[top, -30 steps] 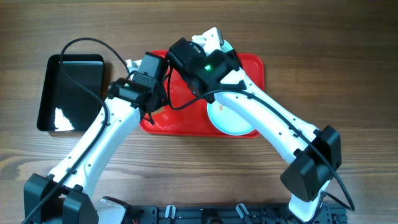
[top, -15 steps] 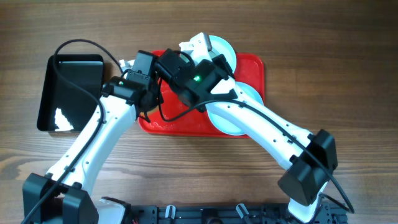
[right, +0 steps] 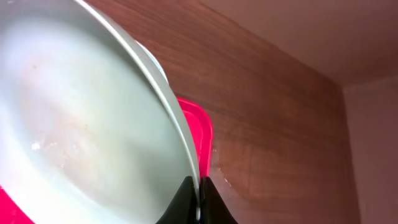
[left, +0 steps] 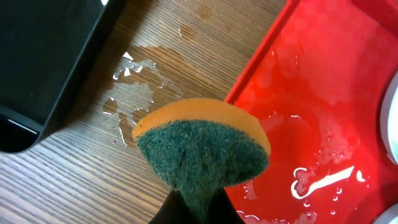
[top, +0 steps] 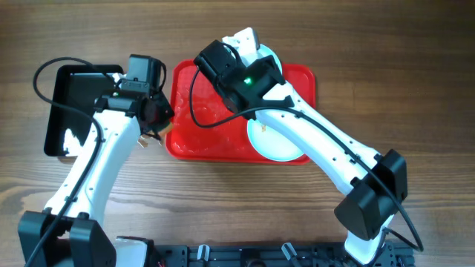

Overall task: Clean dirty plates on tray and stack at the side
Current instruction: 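Carry the plate right off the tray and set it on the table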

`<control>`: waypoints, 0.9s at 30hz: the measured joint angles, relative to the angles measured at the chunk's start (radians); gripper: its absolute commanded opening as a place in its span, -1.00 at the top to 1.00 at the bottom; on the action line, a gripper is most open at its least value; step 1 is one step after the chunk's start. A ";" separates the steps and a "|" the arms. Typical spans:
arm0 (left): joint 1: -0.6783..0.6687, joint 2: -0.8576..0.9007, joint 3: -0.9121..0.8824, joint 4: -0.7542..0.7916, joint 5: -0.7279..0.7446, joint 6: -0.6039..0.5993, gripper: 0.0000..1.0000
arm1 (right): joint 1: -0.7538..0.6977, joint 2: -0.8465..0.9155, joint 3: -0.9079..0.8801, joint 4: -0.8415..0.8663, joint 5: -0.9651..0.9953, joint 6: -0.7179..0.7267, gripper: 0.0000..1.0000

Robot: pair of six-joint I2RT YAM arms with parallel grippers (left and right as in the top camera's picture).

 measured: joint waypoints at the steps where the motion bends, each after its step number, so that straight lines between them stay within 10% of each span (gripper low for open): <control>1: 0.008 0.000 0.000 0.000 0.002 0.000 0.92 | 0.000 0.000 0.000 0.001 0.000 -0.016 0.91; 14: 0.033 0.000 0.000 -0.012 0.010 0.000 0.92 | -0.035 0.000 0.000 -0.013 -0.386 -0.018 0.91; 27: 0.033 0.000 0.000 -0.006 0.064 0.000 0.92 | -0.822 0.000 -0.070 -0.116 -1.158 -0.039 0.91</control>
